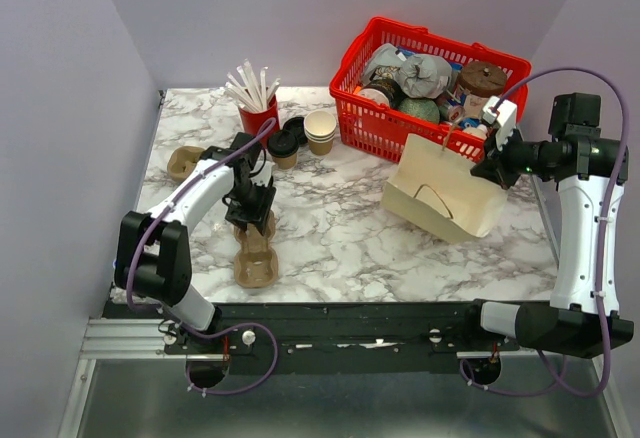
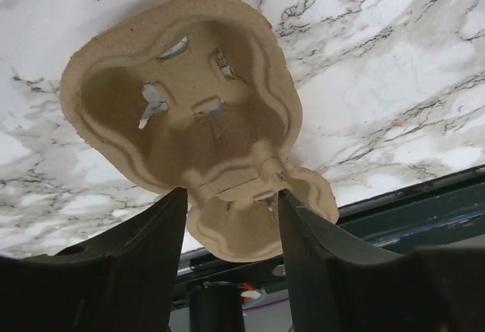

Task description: Pack the takeout coffee

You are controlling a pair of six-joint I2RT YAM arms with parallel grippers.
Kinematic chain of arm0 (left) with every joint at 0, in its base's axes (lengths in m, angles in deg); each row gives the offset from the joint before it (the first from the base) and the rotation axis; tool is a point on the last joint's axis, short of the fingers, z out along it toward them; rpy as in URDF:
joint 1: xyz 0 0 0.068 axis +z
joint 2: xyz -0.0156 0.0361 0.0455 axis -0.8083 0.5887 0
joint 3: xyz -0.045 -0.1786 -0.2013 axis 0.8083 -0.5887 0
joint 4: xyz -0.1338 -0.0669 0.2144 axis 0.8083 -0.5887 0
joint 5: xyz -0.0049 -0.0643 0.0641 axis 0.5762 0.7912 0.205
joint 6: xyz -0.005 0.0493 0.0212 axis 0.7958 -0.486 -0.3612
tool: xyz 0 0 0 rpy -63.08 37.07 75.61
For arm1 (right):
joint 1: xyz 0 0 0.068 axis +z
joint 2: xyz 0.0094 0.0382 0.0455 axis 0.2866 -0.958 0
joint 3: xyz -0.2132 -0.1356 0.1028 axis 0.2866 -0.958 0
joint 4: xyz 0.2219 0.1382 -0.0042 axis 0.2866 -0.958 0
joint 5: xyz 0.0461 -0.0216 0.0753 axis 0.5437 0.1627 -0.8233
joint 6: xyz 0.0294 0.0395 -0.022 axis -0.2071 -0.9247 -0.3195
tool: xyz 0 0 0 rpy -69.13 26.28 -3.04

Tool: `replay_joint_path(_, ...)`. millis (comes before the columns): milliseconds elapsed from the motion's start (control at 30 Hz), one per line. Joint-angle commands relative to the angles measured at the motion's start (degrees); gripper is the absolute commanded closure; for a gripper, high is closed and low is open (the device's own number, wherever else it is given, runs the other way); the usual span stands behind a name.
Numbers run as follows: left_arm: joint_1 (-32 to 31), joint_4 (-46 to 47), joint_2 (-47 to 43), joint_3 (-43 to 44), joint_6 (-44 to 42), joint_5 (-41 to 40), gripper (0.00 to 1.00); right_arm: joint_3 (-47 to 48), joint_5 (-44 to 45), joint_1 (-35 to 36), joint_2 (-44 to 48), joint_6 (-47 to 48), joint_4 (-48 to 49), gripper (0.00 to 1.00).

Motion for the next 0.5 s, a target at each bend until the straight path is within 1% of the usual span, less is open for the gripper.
replay_joint_path(0, 0.4, -2.7, 1.1, -0.3, 6.8, 1.0, 0.42, 1.1, -1.0, 0.4, -0.3, -0.2, 1.0, 0.99)
replay_joint_path(167, 0.6, -2.1, 1.6, -4.2, 8.1, 1.0, 0.44, 0.5, -0.8, 0.4, -0.6, 0.2, 1.2, 0.99)
replay_joint_path(467, 0.6, -1.3, 5.2, -1.5, 8.0, 1.6, 0.44, 0.1, -1.0, 0.4, -1.3, 0.2, 1.5, 1.00)
